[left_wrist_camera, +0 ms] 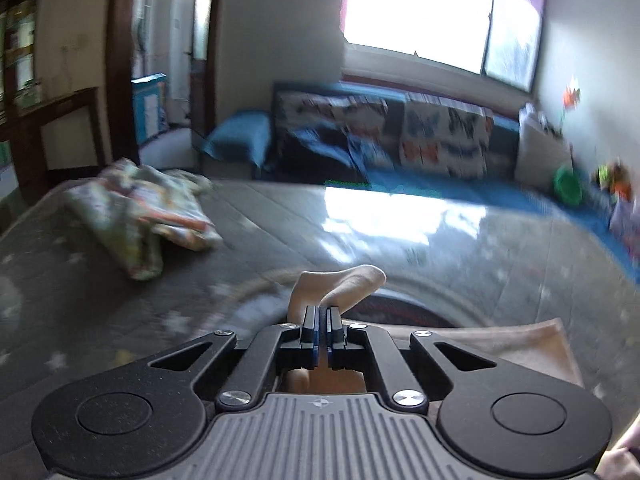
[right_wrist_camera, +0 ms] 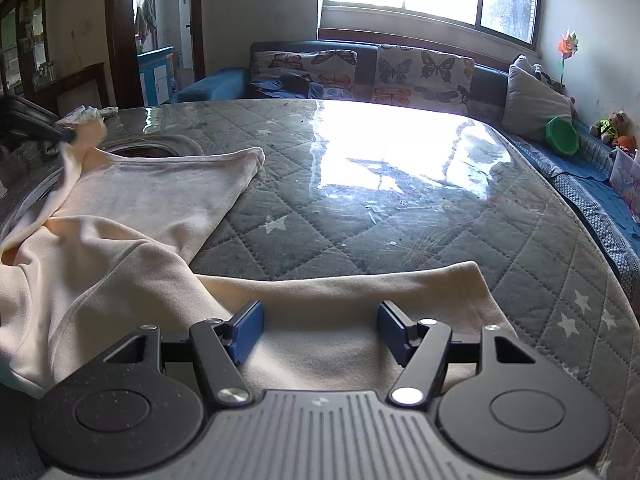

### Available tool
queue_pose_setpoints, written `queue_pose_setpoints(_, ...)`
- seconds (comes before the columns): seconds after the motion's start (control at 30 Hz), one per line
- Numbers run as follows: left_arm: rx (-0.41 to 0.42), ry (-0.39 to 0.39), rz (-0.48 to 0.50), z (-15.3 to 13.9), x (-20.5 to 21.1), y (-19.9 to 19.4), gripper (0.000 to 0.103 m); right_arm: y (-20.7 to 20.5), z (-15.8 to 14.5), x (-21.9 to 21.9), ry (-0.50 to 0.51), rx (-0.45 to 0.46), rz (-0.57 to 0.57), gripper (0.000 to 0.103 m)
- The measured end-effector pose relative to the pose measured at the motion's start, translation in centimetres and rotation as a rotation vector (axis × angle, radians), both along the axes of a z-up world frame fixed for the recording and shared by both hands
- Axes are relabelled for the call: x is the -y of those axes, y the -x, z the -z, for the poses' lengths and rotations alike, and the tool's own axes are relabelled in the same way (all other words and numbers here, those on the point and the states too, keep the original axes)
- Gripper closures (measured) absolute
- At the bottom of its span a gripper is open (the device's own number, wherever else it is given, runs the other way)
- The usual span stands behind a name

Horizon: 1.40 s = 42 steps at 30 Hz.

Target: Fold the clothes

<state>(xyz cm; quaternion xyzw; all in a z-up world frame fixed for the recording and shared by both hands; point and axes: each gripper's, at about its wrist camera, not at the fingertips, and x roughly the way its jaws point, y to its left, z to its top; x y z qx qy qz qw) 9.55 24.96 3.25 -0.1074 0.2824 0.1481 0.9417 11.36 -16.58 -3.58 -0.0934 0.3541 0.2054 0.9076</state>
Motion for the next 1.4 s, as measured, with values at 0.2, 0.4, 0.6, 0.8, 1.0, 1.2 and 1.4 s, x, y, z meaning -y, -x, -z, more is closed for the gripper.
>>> queue_pose_setpoints(0.2, 0.106, 0.019, -0.102, -3.3, -3.3, 7.9, 0.099, -0.1, 0.1, -0.1, 0.008, 0.000, 0.003, 0.033)
queue_pose_setpoints(0.4, 0.113, 0.014, -0.250, -3.4, -6.7, 15.7, 0.099, -0.1, 0.0, -0.3, 0.026, 0.006, 0.001, 0.032)
queue_pose_setpoints(0.6, 0.025, -0.008, -0.372, -0.5, -9.5, 19.3, 0.099, 0.0, 0.0, -0.7, 0.051, 0.015, -0.003, 0.031)
queue_pose_setpoints(0.8, -0.076, 0.022, -0.437, 3.4, -11.1, 20.0, 0.099, 0.0, 0.0, -0.7, 0.078, 0.021, 0.001, 0.029)
queue_pose_setpoints(1.0, -0.143, 0.043, -0.456, 4.8, -11.9, 21.2, 0.095, -0.1, -0.2, -0.6, 0.100, 0.025, 0.012, 0.029)
queue_pose_setpoints(1.2, -0.126, 0.030, -0.336, 3.5, -9.6, 22.2, 0.077, 1.5, -1.8, -1.1, 0.099, 0.070, -0.031, 0.031)
queue_pose_setpoints(1.4, -0.047, 0.035, -0.025, 1.4, -3.2, 21.2, 0.074, 3.6, -4.3, -3.4, 0.050, 0.070, -0.188, 0.037)
